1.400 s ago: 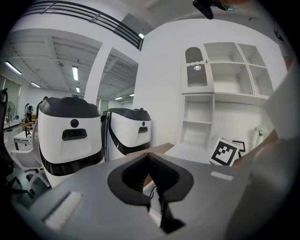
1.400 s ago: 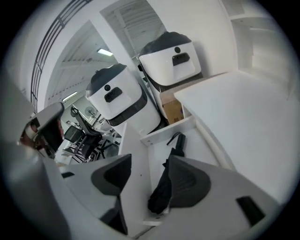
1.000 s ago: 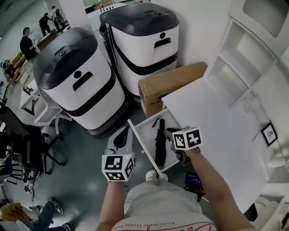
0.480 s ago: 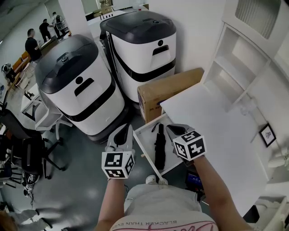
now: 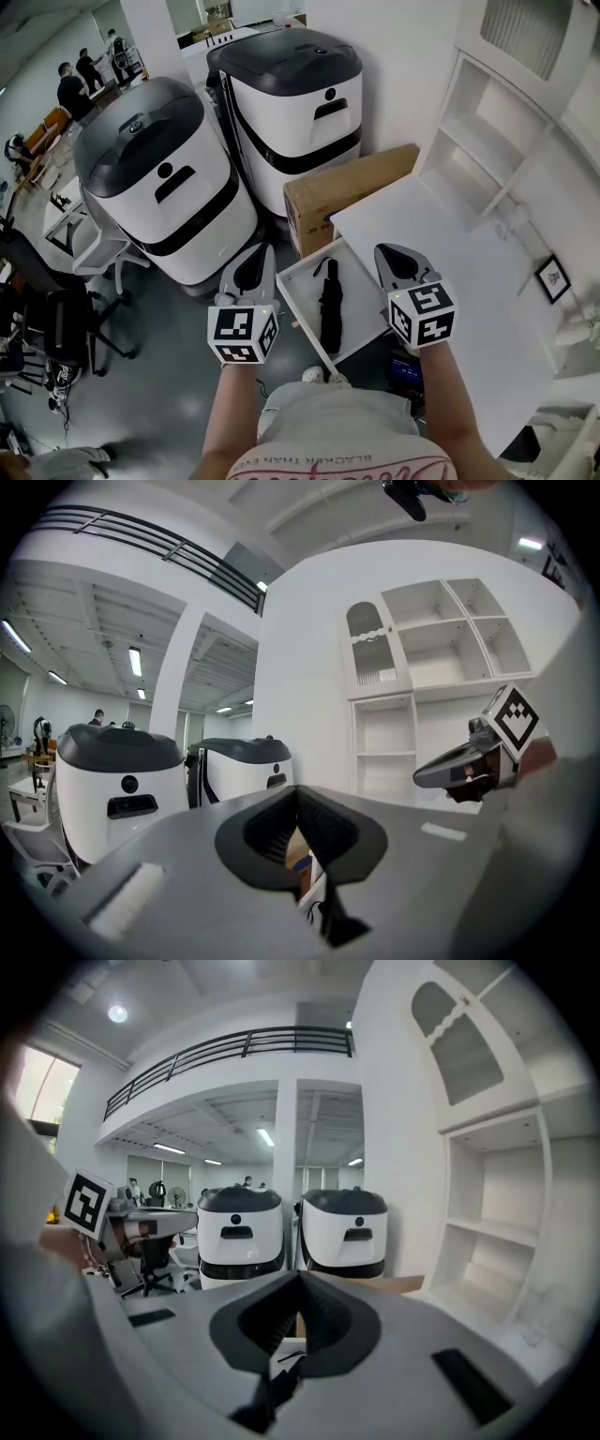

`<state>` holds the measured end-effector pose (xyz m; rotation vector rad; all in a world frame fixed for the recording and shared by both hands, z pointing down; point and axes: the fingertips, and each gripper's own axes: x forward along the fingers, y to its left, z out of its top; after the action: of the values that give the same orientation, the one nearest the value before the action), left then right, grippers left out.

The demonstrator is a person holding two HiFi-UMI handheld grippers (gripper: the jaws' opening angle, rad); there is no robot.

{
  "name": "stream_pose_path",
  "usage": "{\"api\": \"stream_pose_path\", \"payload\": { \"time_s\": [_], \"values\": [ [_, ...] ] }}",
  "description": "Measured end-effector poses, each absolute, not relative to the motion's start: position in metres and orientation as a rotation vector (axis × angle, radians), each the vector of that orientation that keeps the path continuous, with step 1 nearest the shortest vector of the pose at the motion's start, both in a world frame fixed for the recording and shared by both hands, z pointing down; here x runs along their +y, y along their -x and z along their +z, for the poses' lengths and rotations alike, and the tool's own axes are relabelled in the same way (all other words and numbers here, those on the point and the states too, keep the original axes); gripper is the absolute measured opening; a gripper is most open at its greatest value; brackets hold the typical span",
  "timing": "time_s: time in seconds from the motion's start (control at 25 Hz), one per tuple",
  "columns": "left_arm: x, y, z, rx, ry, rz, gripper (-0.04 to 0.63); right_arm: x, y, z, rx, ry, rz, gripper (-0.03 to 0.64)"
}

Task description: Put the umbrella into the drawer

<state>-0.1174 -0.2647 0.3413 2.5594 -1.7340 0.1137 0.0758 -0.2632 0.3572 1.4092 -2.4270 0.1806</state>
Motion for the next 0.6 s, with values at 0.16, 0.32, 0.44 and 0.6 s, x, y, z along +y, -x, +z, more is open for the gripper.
{"api": "stream_pose_path", "payload": {
  "time_s": [0.16,0.32,0.44,0.6],
  "values": [
    [-0.264,0.116,0.326,-1.75,-2.602,0.102,0.011,-0.256,-0.092,0.33,-2.455,-1.5,0.097,0.008],
    [-0.264,0.113,0.31,-1.764,-2.644,0.088,0.011,-0.248,-0.101,0.304,-2.469,-1.564,-0.01,0.008],
    [-0.263,0.11,0.3,-1.77,-2.676,0.072,0.011,-0.239,-0.103,0.284,-2.487,-1.586,-0.097,0.008],
    [-0.26,0.11,0.284,-1.779,-2.713,0.038,0.011,-0.228,-0.102,0.259,-2.491,-1.617,-0.208,0.008]
  ]
}}
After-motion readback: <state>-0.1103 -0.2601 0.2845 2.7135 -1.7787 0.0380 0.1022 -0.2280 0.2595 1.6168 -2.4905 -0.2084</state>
